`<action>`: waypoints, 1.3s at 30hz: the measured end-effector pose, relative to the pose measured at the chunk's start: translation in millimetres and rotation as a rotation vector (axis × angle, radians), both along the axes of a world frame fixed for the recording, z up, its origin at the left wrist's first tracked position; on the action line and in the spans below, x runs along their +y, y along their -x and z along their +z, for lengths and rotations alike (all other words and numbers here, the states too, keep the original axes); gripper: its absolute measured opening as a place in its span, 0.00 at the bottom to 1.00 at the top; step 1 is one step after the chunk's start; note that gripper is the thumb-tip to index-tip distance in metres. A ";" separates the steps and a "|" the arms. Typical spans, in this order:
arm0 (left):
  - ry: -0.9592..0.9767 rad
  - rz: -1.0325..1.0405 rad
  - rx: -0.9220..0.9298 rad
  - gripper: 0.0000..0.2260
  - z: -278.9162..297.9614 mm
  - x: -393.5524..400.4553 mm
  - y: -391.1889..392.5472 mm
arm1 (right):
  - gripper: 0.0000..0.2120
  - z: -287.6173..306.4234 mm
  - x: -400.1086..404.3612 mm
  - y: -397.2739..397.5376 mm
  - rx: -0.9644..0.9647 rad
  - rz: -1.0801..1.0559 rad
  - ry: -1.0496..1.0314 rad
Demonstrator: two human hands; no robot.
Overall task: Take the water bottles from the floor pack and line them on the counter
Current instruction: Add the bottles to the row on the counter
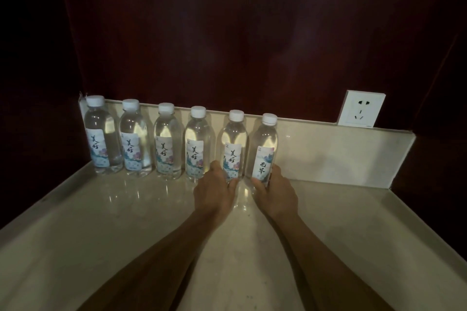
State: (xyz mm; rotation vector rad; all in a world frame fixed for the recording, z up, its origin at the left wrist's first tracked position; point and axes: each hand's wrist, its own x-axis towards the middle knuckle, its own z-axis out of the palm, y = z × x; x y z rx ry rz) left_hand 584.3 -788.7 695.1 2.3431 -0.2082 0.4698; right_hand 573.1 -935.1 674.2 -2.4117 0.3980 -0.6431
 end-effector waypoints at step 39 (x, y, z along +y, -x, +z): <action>0.045 0.028 -0.011 0.22 4.9 -5.4 1.7 | 0.21 12.2 -7.4 3.7 -0.026 0.010 -0.058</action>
